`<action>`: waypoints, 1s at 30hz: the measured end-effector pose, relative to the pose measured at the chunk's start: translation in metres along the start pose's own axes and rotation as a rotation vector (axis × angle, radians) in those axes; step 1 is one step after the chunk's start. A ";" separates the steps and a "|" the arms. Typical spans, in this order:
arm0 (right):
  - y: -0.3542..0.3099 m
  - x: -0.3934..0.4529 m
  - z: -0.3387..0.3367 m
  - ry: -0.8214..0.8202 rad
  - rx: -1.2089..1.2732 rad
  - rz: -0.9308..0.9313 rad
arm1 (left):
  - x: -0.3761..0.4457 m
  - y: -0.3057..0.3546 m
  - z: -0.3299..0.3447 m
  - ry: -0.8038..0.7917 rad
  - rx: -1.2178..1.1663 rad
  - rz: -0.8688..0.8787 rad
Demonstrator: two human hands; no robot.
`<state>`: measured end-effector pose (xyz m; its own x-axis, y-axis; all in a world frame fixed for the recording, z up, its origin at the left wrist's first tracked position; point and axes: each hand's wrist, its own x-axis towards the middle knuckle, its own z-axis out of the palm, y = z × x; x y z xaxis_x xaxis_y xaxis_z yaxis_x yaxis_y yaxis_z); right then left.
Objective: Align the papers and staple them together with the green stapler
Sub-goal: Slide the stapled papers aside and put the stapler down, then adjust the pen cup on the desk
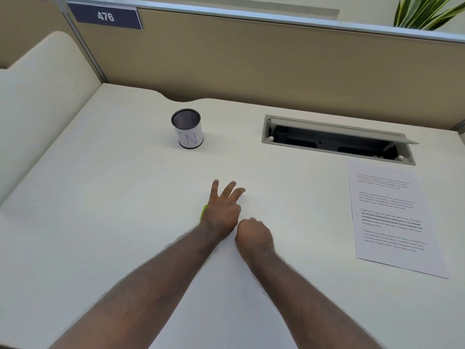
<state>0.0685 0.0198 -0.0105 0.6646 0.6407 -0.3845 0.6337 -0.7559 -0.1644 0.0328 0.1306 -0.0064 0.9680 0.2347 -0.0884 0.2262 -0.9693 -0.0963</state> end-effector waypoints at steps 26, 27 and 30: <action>-0.071 0.158 -0.136 0.187 0.868 -0.075 | 0.067 -0.196 -0.058 0.470 -0.532 -0.712; -0.080 0.166 -0.140 0.201 0.845 -0.089 | 0.073 -0.200 -0.059 0.464 -0.532 -0.716; -0.105 0.189 -0.149 0.254 0.782 -0.128 | 0.090 -0.211 -0.059 0.431 -0.498 -0.707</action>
<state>0.1866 0.2408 0.0692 0.7346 0.6680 -0.1186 0.3148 -0.4905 -0.8126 0.0786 0.3514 0.0643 0.5243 0.8253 0.2096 0.6962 -0.5572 0.4526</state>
